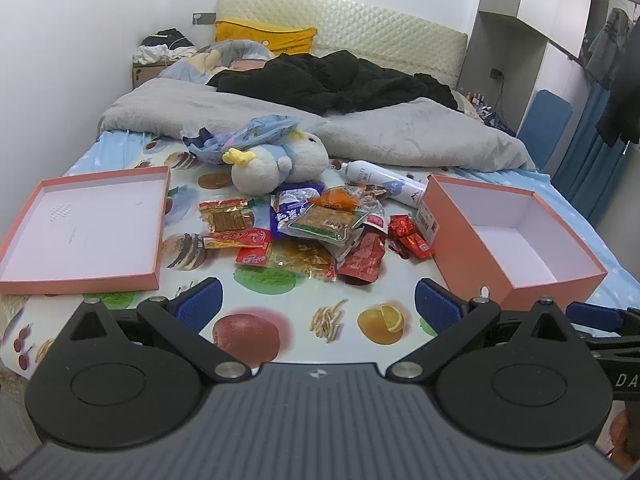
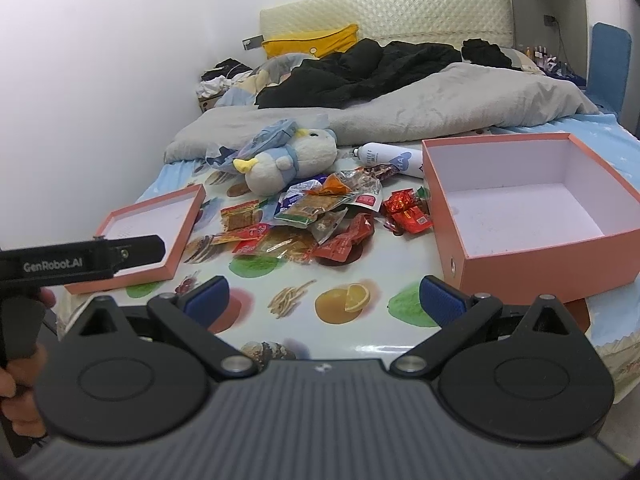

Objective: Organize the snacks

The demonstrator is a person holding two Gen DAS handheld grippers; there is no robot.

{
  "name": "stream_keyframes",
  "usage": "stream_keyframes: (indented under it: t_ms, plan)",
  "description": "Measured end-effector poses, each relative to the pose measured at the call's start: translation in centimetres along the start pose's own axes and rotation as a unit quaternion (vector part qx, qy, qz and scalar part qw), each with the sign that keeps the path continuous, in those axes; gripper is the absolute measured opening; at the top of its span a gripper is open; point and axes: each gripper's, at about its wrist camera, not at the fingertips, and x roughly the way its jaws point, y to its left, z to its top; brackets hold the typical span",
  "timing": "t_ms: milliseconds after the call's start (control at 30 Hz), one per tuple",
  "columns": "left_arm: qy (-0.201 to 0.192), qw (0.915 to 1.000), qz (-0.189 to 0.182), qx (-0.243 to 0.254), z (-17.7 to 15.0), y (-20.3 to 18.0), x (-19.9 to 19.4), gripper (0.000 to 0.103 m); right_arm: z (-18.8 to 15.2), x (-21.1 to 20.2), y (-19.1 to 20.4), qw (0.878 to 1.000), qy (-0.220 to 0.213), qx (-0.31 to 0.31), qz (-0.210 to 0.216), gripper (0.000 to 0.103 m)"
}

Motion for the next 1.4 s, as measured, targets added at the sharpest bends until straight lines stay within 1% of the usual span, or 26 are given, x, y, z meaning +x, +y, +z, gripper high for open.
stream_keyframes:
  t_ms: [367,467,767,867,1267,1400]
  plan:
    - [0.000,1.0000,-0.001,-0.001,-0.1,-0.1,0.1,0.103,-0.1,0.1,0.0,1.000,0.001,0.002,0.001,0.103]
    - [0.001,1.0000,-0.003,-0.005,-0.1,-0.2,0.2,0.103,-0.2,0.1,0.1,1.000,-0.001,-0.003,-0.006,0.103]
    - [0.004,1.0000,-0.003,-0.004,-0.2,0.0,0.6,0.103,-0.4,0.5,-0.2,1.000,0.011,0.009,-0.007,0.103]
    - [0.005,1.0000,-0.003,-0.004,-0.2,0.0,0.7,0.103,-0.5,0.6,-0.4,1.000,0.014,0.015,0.001,0.103]
    - [0.009,0.9999,-0.004,-0.008,-0.6,0.3,1.2,0.103,-0.5,0.8,-0.2,1.000,0.019,0.015,-0.002,0.103]
    - [0.010,0.9999,-0.004,-0.009,-0.7,0.6,1.4,0.103,-0.5,0.7,-0.6,1.000,0.011,0.025,-0.007,0.103]
